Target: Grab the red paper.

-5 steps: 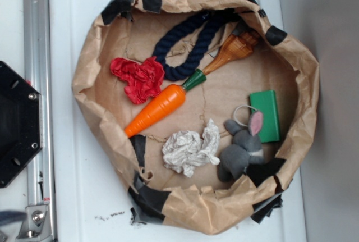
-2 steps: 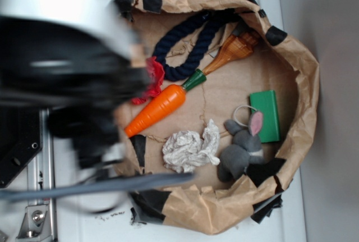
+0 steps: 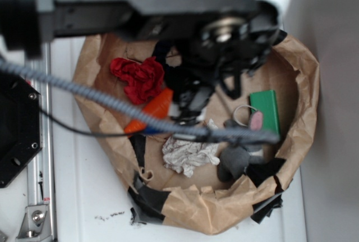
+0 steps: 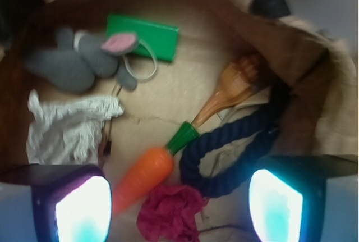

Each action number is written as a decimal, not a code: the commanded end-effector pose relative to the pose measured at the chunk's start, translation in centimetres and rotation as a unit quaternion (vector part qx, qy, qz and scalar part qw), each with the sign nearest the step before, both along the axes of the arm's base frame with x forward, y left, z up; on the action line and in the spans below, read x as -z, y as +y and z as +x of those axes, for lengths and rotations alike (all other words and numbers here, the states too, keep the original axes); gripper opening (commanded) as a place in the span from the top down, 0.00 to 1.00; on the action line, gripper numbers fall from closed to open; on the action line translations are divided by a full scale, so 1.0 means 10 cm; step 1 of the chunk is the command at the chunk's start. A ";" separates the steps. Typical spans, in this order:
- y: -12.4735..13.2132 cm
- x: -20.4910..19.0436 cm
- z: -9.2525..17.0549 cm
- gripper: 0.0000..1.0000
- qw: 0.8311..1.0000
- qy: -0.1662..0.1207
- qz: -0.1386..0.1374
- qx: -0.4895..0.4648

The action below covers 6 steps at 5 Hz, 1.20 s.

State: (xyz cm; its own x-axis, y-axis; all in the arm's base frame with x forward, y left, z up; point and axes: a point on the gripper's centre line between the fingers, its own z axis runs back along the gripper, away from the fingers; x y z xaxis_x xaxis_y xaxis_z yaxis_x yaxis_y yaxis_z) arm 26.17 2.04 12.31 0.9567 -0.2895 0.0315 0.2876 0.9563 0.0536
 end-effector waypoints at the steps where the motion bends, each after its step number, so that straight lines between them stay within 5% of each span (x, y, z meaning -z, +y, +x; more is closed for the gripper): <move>1: 0.21 0.59 -0.13 0.00 0.996 0.059 0.035 0.050; 2: 0.25 0.89 -0.21 0.00 0.994 0.091 0.035 0.046; 4: 0.17 0.87 -0.71 0.00 0.994 0.073 0.023 0.081; 6: 0.05 0.84 -0.75 0.00 0.992 0.101 0.001 0.077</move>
